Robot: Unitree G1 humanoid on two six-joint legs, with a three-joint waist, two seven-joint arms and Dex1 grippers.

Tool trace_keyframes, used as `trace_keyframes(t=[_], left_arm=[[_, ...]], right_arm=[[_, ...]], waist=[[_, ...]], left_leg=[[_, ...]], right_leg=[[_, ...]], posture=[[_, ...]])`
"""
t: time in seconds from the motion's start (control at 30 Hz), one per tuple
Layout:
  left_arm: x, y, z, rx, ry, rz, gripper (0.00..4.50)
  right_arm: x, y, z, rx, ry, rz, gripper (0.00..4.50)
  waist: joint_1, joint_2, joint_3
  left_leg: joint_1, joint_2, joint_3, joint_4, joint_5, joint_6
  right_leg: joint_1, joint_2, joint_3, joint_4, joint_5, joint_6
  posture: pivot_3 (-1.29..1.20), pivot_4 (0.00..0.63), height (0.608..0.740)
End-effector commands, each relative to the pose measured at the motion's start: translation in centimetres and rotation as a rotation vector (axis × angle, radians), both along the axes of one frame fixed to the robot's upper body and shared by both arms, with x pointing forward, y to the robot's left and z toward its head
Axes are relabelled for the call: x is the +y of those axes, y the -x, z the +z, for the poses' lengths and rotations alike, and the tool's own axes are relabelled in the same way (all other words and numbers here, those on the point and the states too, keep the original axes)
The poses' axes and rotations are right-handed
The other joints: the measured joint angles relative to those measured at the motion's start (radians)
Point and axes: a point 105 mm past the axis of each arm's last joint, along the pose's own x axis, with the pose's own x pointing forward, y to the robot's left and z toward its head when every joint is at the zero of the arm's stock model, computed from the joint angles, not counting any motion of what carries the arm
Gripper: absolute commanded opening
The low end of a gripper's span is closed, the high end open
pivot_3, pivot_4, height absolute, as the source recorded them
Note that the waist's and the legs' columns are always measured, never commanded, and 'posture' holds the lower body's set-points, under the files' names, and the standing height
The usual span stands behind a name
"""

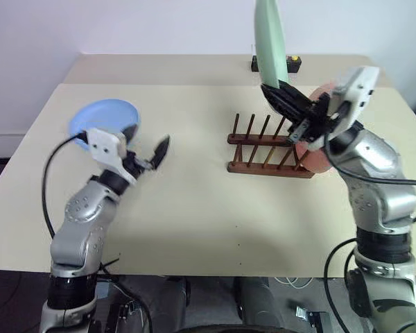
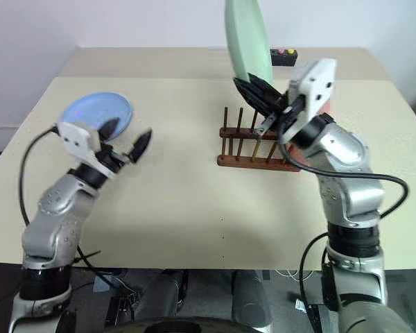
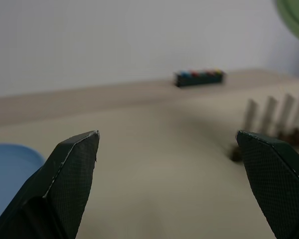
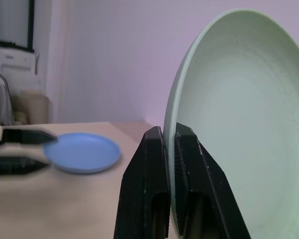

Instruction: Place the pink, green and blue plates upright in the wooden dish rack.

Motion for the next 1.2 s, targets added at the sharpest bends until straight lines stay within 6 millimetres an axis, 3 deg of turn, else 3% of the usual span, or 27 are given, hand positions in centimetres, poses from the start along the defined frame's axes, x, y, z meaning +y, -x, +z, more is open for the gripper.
trace_keyframes(t=[0.03, 0.23, 0.77, 1.07, 1.2], left_arm=[[-2.5, 1.9, -0.1, -0.002, -0.043, -0.177, 4.49], [-4.1, 3.3, -2.1, 0.068, -0.112, -0.298, 4.49], [-4.3, 3.2, -2.2, 0.065, -0.108, -0.281, 4.49], [-4.4, 3.2, -2.4, 0.065, -0.112, -0.279, 4.49], [-4.3, 3.1, -2.4, 0.064, -0.114, -0.275, 4.5]], right_arm=[[-0.4, 1.6, 1.1, 0.018, -0.06, 0.057, 0.0], [-1.1, 1.7, 0.2, 0.135, -0.13, 0.077, 0.0], [-2.9, -0.3, -1.3, 0.28, -0.257, 0.005, 0.0], [-3.3, -0.3, -1.4, 0.334, -0.332, 0.012, 0.0], [-3.3, -0.3, -1.6, 0.344, -0.337, 0.014, 1.51]], waist=[[-0.001, 0.001, 0.0], [0.003, 0.001, 0.0], [0.003, 0.001, 0.0], [0.003, 0.001, 0.0], [0.003, 0.001, 0.0]], left_leg=[[0.0, 0.0, 0.0, 0.0, 0.0, 0.0], [0.0, 0.0, 0.001, 0.0, 0.0, 0.0], [0.0, 0.0, 0.001, 0.0, 0.0, 0.0], [0.0, 0.0, 0.001, 0.0, 0.0, 0.0], [0.0, 0.0, 0.001, 0.0, 0.0, 0.0]], right_leg=[[0.0, 0.0, 0.0, 0.0, 0.0, 0.0], [0.0, 0.0, 0.0, 0.0, 0.0, 0.0], [0.0, 0.0, 0.0, -0.001, 0.0, 0.0], [0.0, 0.0, 0.0, -0.001, 0.0, 0.0], [0.0, 0.0, 0.0, -0.001, 0.0, 0.0]], posture=[[0.0, 0.15, 0.74], [0.0, 0.15, 0.74], [0.0, 0.15, 0.74], [0.0, 0.15, 0.74], [0.0, 0.15, 0.74]])
